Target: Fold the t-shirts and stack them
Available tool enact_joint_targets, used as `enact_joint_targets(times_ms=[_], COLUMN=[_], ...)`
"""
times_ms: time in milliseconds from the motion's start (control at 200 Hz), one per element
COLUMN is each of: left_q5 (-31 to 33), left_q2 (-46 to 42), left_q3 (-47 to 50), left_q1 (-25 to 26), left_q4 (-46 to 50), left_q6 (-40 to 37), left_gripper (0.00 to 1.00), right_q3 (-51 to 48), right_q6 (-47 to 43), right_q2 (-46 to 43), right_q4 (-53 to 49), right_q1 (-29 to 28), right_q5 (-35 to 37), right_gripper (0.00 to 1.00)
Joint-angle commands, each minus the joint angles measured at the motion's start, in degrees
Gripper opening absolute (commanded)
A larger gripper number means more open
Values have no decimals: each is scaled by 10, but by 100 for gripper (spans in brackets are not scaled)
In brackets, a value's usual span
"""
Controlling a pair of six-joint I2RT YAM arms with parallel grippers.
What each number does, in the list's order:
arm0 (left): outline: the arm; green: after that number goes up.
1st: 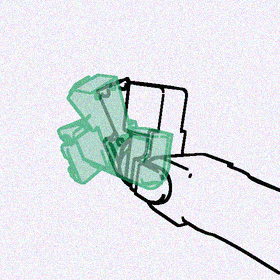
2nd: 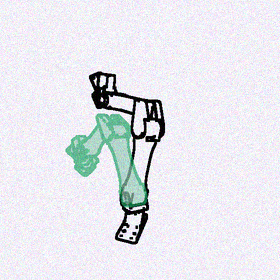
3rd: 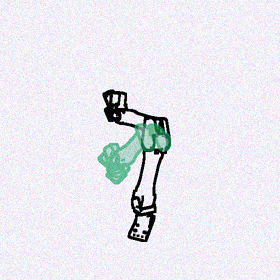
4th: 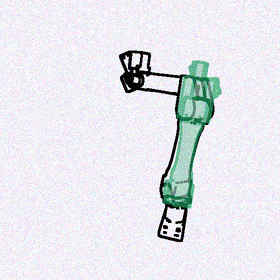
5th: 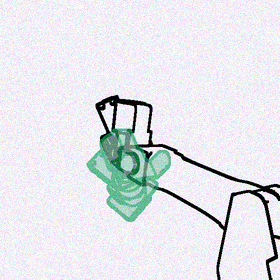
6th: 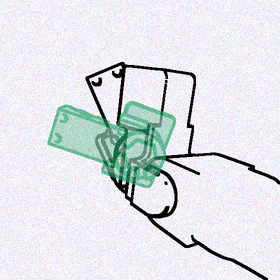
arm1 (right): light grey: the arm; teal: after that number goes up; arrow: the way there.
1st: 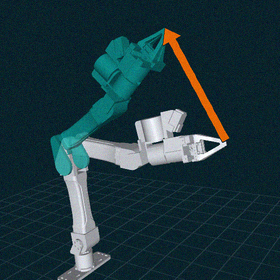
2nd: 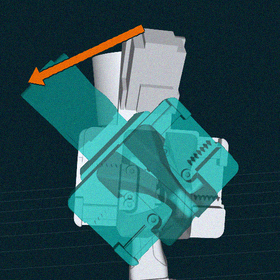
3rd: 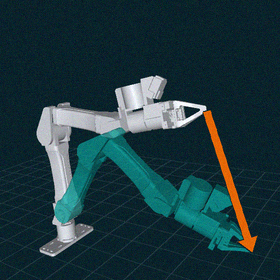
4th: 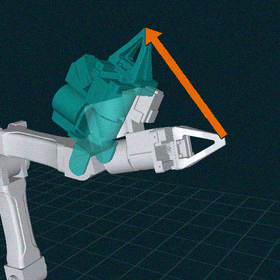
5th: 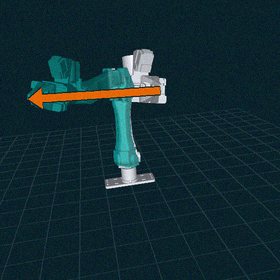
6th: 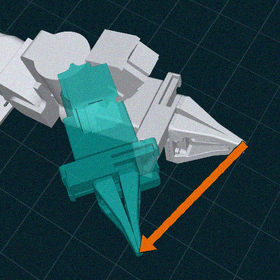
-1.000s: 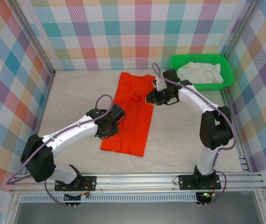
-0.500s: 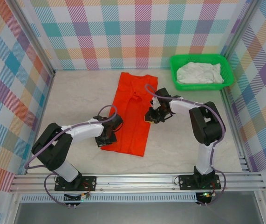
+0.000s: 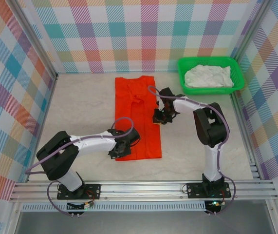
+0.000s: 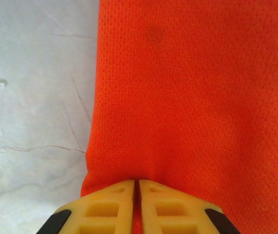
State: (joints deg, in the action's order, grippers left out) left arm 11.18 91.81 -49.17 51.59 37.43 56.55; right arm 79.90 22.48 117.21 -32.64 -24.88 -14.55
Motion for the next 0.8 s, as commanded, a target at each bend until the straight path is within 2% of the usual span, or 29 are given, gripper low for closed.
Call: enact_joint_targets(times_ms=[0, 240, 350, 430, 560, 640, 705, 745, 795], left_q5=[-42, 50, 97, 145, 245, 300, 336, 343, 341], left_q2=[38, 17, -7, -47, -134, -190, -238, -268, -305], left_q3=[23, -29, -53, -70, -112, -130, -134, -129, -114], left_q1=[12, 11, 12, 12, 12, 10, 5, -2, -15], left_q4=[22, 133, 170, 189, 211, 206, 187, 164, 131], left_q6=[29, 29, 29, 25, -18, -63, -108, -142, -185], left_gripper=[11, 12, 13, 18, 38, 61, 81, 98, 100], right_q3=[-1, -30, -38, -42, -50, -70, -98, -116, -140], right_q6=[-16, -29, -47, -71, -134, -184, -215, -231, -250], right_q2=[6, -51, -115, -184, -309, -388, -450, -482, -520], right_q4=[-37, -19, -27, -39, -55, -50, -40, -34, -24], right_q1=[-1, -1, -6, -16, -43, -54, -55, -55, -55], right_q5=[27, 3, 14, 48, 113, 122, 121, 120, 109], right_gripper=[18, 19, 21, 23, 29, 32, 37, 41, 45])
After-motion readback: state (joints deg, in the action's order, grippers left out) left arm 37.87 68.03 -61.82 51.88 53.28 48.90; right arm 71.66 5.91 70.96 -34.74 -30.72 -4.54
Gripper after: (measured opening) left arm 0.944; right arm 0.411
